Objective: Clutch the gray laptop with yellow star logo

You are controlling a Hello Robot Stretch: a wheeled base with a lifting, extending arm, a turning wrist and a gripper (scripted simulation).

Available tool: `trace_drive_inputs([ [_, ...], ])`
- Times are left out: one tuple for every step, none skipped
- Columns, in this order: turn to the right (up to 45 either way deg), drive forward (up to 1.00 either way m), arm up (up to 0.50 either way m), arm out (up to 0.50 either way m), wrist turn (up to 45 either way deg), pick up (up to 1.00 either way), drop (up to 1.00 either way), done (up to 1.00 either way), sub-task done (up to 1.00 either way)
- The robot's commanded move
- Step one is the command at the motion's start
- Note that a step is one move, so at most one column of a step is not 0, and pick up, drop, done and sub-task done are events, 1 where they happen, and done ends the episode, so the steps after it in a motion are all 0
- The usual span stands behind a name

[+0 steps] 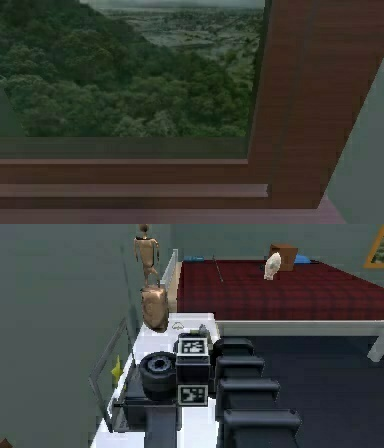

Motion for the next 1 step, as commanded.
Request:
trace_drive_inputs([
  [0.0, 0.00, 0.00, 0.00, 45.0, 0.00, 0.00, 0.00, 0.00],
])
